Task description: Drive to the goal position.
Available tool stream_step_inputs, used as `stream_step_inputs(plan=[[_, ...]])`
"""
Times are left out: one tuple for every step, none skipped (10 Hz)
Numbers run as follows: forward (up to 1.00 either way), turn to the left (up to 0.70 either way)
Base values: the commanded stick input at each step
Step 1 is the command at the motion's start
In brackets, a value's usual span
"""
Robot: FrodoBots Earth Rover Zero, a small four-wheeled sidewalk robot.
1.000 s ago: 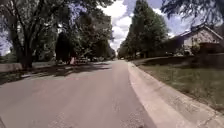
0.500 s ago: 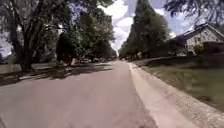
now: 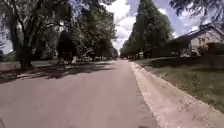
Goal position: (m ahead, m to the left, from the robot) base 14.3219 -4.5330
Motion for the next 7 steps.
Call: stream_step_inputs(plan=[[0.70, 0.00], [0.70, 0.00], [0.70, -0.31], [0.70, -0.34], [0.70, -0.35], [0.70, -0.35], [0.70, 0.00]])
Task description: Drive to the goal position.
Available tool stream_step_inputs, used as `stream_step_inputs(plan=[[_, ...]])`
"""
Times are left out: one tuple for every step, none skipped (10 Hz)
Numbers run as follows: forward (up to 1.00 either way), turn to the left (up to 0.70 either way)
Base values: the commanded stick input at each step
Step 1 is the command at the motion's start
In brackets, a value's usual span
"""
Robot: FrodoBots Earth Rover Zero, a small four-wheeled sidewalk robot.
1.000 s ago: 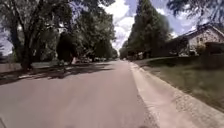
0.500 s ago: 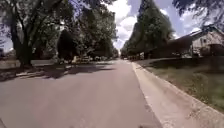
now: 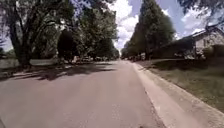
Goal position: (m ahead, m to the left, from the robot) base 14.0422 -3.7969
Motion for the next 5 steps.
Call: stream_step_inputs(plan=[[0.70, 0.00], [0.70, 0.00], [0.70, 0.00], [0.70, 0.00], [0.70, 0.00]])
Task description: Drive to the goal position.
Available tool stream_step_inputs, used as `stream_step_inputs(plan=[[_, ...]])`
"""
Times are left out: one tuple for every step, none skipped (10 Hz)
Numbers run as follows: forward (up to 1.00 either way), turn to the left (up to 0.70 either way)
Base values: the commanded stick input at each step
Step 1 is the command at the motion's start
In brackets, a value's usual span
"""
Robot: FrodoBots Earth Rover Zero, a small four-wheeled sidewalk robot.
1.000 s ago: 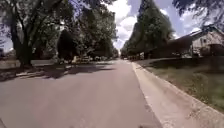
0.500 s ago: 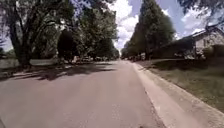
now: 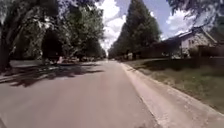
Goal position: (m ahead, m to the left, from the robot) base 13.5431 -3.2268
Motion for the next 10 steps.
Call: stream_step_inputs(plan=[[0.70, 0.00], [0.70, 0.00], [0.70, 0.00], [0.70, 0.00], [0.70, 0.00], [0.70, 0.00], [0.70, 0.00], [0.70, 0.00], [0.70, 0.00], [0.70, 0.00]])
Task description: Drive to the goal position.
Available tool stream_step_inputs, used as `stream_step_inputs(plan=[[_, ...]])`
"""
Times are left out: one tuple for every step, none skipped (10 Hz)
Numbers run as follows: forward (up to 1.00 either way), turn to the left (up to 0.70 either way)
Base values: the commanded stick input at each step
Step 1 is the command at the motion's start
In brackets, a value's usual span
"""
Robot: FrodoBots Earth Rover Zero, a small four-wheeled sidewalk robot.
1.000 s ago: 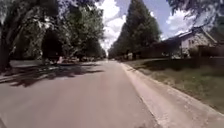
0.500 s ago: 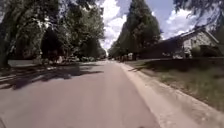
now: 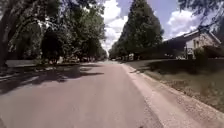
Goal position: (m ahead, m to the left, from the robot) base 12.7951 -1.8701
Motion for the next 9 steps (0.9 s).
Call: stream_step_inputs(plan=[[0.70, 0.00], [0.70, 0.00], [0.70, 0.00], [0.70, 0.00], [0.70, 0.00], [0.70, 0.00], [0.70, 0.00], [0.70, 0.00], [0.70, 0.00]])
